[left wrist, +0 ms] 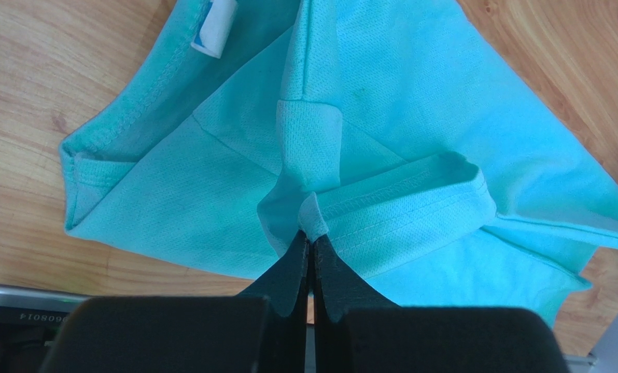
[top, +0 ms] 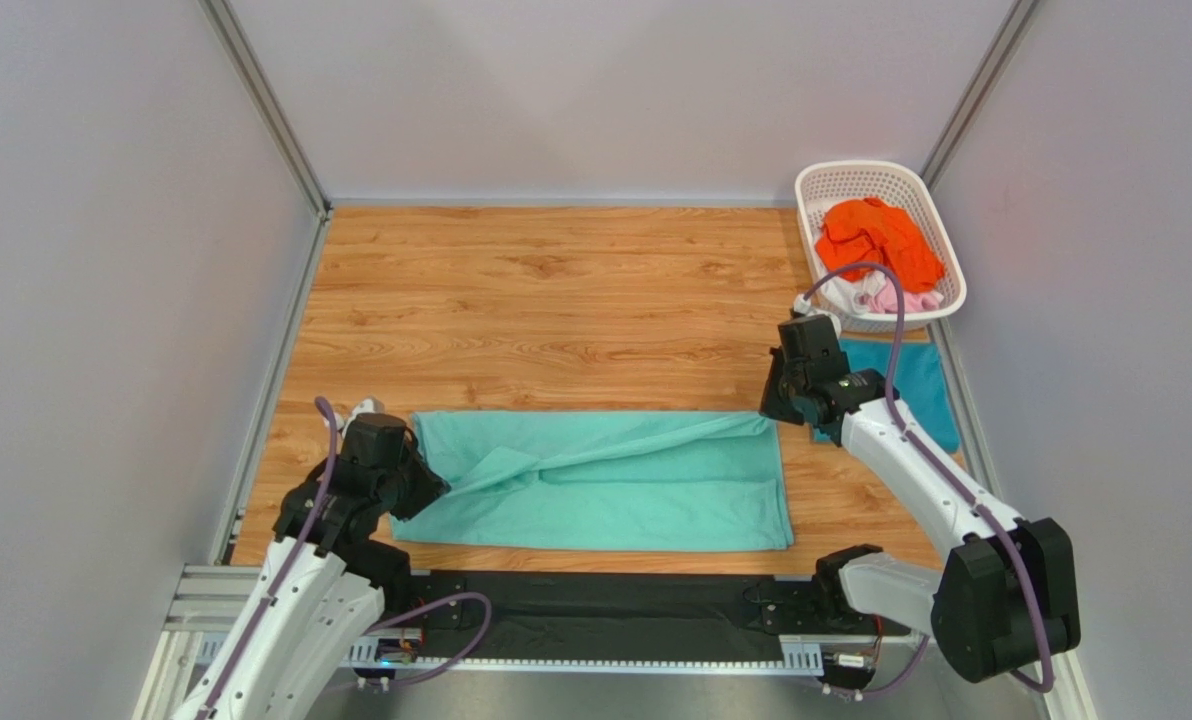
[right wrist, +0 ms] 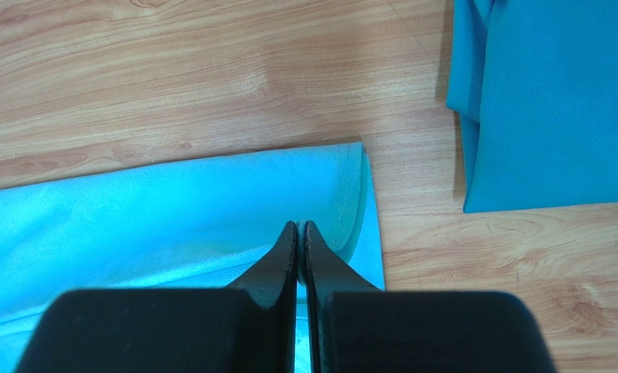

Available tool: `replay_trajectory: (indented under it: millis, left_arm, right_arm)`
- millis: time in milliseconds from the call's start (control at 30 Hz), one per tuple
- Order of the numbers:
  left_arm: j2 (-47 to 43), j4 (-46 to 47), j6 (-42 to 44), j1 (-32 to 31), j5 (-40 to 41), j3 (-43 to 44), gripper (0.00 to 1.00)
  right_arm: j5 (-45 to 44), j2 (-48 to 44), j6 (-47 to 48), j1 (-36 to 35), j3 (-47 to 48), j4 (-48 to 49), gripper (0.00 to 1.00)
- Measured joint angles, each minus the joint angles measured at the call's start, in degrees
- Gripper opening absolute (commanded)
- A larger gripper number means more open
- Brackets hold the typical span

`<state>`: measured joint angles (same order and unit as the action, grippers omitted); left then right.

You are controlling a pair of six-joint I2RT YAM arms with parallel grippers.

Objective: Fold and stack the t-shirts
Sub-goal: Fold the tshirt

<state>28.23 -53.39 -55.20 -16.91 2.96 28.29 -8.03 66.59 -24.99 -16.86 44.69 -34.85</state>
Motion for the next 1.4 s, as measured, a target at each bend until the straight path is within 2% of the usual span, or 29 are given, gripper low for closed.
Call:
replay_trajectory:
  millis: [200, 267, 333, 367, 500, 533, 600, 633, 700, 733, 767, 800, 867, 900, 1033, 1133, 1333, 1400]
  left_arm:
    - [-0.26, -0.35, -1.9, 0.0, -0.17, -1.95, 0.02]
    - [-0.26, 0.11, -2.51, 0.0, -0.37, -3.58, 0.06]
    - [-0.2, 0.02, -2.84, 0.0, -0.57, -4.87, 0.17]
    - [-0.2, 0.0, -3.06, 0.0, -0.55, -5.22, 0.19]
    - [-0.28, 0.13, -3.56, 0.0, -0.52, -5.33, 0.32]
    - [-0.35, 0.13, -3.65, 0.0, -0.55, -5.33, 0.4]
    - [-0.7, 0.15, -3.67, 0.0, -0.76, -5.33, 0.48]
    - [-1.03, 0.22, -3.67, 0.0, -0.92, -5.33, 0.63]
    - [-2.12, 0.37, -3.48, 0.0, -1.38, -5.33, 0.73]
    - [-3.02, 0.44, -3.61, 0.0, -1.44, -5.33, 0.86]
    - [-4.39, 0.46, -3.63, 0.0, -1.51, -5.31, 0.94]
    - [-5.73, 0.37, -3.39, 0.0, -1.62, -5.27, 0.99]
    - [-8.11, 0.24, -3.26, 0.0, -1.7, -4.59, 1.0]
    - [-8.83, 0.22, -3.19, 0.0, -1.66, -4.09, 1.0]
    - [-8.55, 0.55, -1.51, 0.0, -1.73, -0.31, 1.0]
    - [-4.0, 2.4, 0.83, 0.0, -2.23, 2.34, 1.0]
    - [13.0, 9.99, 5.81, 0.0, -4.7, 6.21, 1.0]
    - [18.78, 12.28, 7.1, 0.02, -5.25, 8.13, 1.0]
  right_arm:
    - [0.02, 0.0, -0.09, 0.0, -1.92, 0.9, 0.0]
    - [0.17, 0.04, -0.31, 0.0, -3.28, 1.84, 0.01]
    - [0.48, 0.35, -0.68, 0.0, -4.72, 2.56, 0.02]
    - [0.57, 0.61, -0.79, 0.0, -5.31, 2.8, 0.02]
    - [0.63, 1.29, -1.31, 0.0, -6.86, 3.13, 0.11]
    - [0.63, 1.27, -1.44, 0.0, -7.21, 3.23, 0.15]
    - [0.61, 1.11, -1.81, 0.0, -7.93, 3.54, 0.19]
    - [0.63, 0.79, -2.05, 0.0, -8.46, 3.65, 0.29]
    - [0.63, -0.42, -2.6, 0.0, -9.7, 3.48, 0.38]
    - [0.61, -1.25, -2.82, 0.0, -10.25, 3.28, 0.43]
    - [0.63, -2.34, -2.91, 0.0, -10.73, 2.71, 0.47]
    - [0.61, -3.72, -3.08, 0.0, -11.04, 2.01, 0.56]
    - [0.7, -6.71, -3.37, 0.0, -11.06, 0.63, 0.73]
    - [1.07, -8.37, -3.3, 0.0, -10.99, 0.13, 1.0]
    - [4.94, -13.09, -2.01, 0.0, -10.49, -1.66, 1.0]
    - [11.43, -15.45, -0.61, -0.35, -10.01, -1.33, 1.0]
    - [25.44, -15.04, 1.07, -5.09, -9.68, 5.07, 1.0]
    - [31.06, -11.32, 1.36, -10.49, -8.79, 9.84, 1.0]
